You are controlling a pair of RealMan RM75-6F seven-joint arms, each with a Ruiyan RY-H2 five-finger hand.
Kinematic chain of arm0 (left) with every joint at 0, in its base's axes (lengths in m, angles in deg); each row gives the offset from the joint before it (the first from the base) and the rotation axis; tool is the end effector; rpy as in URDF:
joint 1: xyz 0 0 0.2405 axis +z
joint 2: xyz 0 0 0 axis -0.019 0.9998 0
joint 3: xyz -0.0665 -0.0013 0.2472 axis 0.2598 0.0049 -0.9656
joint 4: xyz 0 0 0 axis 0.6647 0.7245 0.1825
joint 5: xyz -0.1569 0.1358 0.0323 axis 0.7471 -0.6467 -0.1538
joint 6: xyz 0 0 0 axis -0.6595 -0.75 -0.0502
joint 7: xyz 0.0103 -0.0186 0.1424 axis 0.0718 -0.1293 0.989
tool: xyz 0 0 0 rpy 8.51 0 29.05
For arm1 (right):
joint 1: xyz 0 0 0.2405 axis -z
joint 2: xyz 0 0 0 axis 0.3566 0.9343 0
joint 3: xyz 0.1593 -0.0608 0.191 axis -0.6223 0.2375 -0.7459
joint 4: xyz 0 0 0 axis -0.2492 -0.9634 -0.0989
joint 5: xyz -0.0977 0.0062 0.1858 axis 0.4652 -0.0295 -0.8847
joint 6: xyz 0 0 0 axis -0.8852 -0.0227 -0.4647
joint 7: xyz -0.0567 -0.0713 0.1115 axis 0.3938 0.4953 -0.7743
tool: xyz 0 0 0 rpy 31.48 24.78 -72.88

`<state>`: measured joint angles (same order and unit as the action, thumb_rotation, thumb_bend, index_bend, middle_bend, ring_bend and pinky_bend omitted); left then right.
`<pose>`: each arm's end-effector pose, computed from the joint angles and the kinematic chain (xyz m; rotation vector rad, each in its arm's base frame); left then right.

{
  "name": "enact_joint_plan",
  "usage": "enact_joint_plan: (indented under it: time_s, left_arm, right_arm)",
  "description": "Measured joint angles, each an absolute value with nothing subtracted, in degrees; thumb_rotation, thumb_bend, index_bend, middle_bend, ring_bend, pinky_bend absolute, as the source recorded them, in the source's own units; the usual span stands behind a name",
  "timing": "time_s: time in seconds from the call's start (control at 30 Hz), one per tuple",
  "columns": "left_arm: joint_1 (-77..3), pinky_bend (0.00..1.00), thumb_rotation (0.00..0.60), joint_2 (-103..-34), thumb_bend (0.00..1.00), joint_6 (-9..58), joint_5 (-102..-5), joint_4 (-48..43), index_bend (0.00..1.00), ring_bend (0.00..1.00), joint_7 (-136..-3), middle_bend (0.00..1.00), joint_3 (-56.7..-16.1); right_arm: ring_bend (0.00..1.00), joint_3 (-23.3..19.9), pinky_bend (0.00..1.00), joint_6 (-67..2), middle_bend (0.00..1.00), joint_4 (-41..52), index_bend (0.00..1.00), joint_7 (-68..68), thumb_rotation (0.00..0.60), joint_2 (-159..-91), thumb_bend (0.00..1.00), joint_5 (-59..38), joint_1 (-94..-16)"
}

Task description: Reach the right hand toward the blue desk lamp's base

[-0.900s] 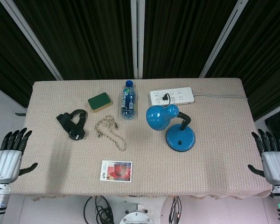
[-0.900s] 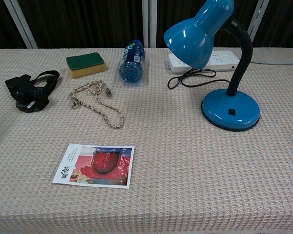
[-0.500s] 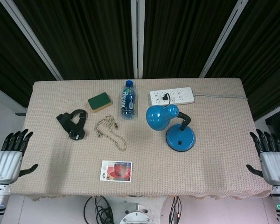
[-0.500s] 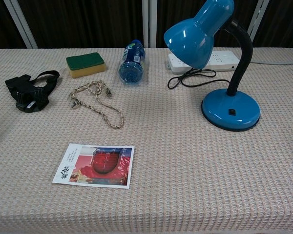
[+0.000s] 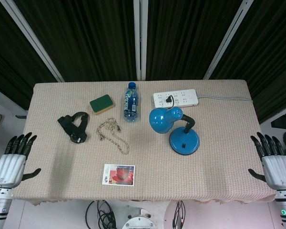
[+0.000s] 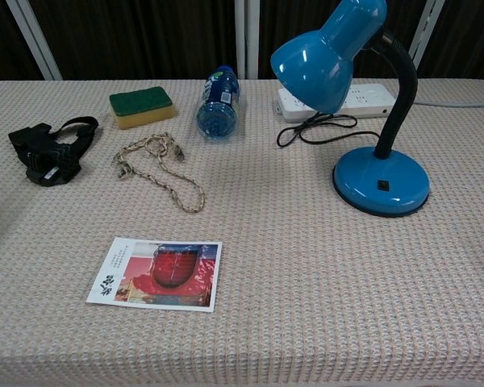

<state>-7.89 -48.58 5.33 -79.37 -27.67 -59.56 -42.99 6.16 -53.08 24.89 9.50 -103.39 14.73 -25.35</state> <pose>-0.2862 0.1844 0.1463 -1.4869 -0.8258 -0.8451 -0.3081 -0.1769 0.1664 1.4726 -0.7767 0.7843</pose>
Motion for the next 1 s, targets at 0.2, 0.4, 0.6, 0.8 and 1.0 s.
enact_joint_plan:
  time_s: [0.2,0.4,0.6,0.8,1.0]
  left_arm:
    - [-7.8,0.0,0.6,-48.8,0.06,4.5,-79.9,-27.3,0.0,0.0,-60.1,0.0,-42.9]
    - [-7.6,0.0,0.6,-49.2,0.05,4.6,-79.9,-26.6,0.0,0.0,-60.5,0.0,-43.2]
    - [-7.5,0.0,0.6,-49.2,0.06,4.7,-79.5,-26.3,0.0,0.0,-60.8,0.0,-43.2]
    - [-7.8,0.0,0.6,-49.5,0.06,5.5,-79.3,-25.9,0.0,0.0,-60.8,0.0,-43.2]
    - [-7.8,0.0,0.6,-49.4,0.06,5.5,-79.4,-26.3,0.0,0.0,-59.9,0.0,-43.3]
  right_arm:
    - [0.54,6.5,0.55,-52.3,0.46,24.6,0.0,7.4,0.6,-103.6,0.03,16.0,-26.1]
    - [0.92,6.9,0.88,-48.9,0.96,25.7,0.0,6.6,0.6,-103.3,0.03,16.4,-27.8]
    - [0.97,7.3,0.93,-47.1,1.0,26.1,0.0,7.8,0.6,-104.6,0.36,17.1,-29.1]
    - [0.97,7.6,0.93,-42.7,1.0,26.4,0.0,9.4,0.6,-106.9,0.51,17.2,-31.6]
    - [0.97,7.2,0.93,-34.7,1.0,26.3,0.0,13.6,0.6,-112.0,0.63,14.0,-35.7]
